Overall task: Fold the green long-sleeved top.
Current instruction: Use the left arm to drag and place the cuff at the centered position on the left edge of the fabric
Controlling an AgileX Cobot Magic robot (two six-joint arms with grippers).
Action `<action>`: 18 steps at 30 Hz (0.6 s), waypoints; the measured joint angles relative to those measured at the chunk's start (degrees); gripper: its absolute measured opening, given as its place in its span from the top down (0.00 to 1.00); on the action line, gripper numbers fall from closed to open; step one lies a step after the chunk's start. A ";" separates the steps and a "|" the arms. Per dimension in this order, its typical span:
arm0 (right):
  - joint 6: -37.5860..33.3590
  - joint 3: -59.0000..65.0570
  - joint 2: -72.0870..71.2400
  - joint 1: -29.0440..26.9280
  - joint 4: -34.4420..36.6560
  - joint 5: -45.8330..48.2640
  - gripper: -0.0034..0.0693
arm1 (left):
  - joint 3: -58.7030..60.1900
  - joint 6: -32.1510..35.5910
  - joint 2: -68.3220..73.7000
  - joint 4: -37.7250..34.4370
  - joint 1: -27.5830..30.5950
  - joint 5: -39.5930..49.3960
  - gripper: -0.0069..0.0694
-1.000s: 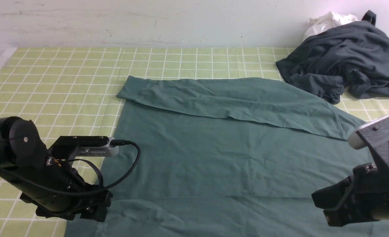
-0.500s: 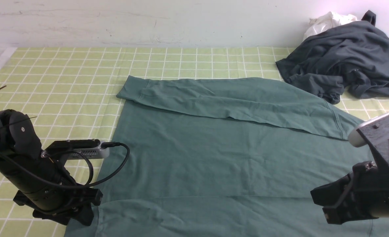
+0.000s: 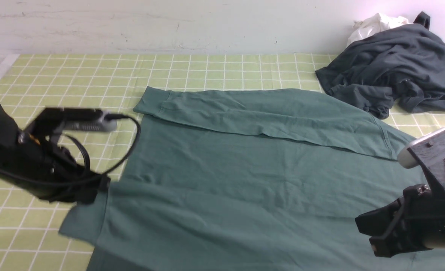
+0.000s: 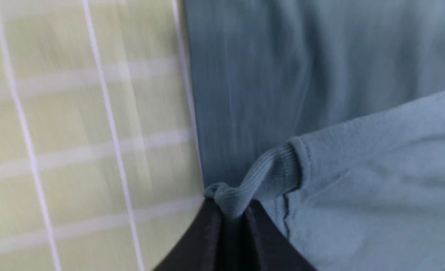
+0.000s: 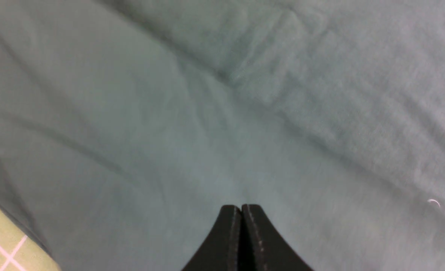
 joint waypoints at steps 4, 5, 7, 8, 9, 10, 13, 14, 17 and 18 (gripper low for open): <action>0.00 0.00 0.00 0.00 0.11 -0.17 0.97 | -6.54 3.48 2.38 -0.91 0.00 -2.98 0.86; 0.00 0.00 0.00 0.00 0.29 -0.17 0.97 | -9.53 4.66 5.26 -1.25 0.00 -3.44 0.86; 0.00 0.00 0.00 0.00 0.44 -0.17 0.97 | -11.77 5.17 7.50 -1.55 0.00 -3.51 0.86; 0.00 0.00 0.00 0.00 0.49 -0.17 0.97 | -14.02 5.71 10.03 -1.91 0.00 -3.46 0.86; -0.04 0.00 0.00 0.00 0.55 -0.21 0.97 | -18.08 6.23 14.34 -1.97 0.00 -3.02 0.86; -0.04 0.00 0.00 0.00 0.60 -0.21 0.97 | -19.88 6.35 16.51 -1.85 0.00 -2.65 0.86; -0.04 0.00 0.00 0.00 0.62 -0.21 0.97 | -26.80 6.35 24.57 -0.49 0.00 -0.80 0.80; -0.04 0.00 0.00 0.00 0.62 -0.21 0.97 | -28.73 6.35 26.26 0.12 0.00 -0.23 0.75; -0.04 0.00 0.00 0.00 0.62 -0.21 0.97 | -34.28 6.35 30.33 0.94 0.00 0.76 0.63; -0.04 0.00 0.00 0.01 0.67 -0.21 0.97 | -39.20 6.27 33.03 1.06 0.00 0.80 0.52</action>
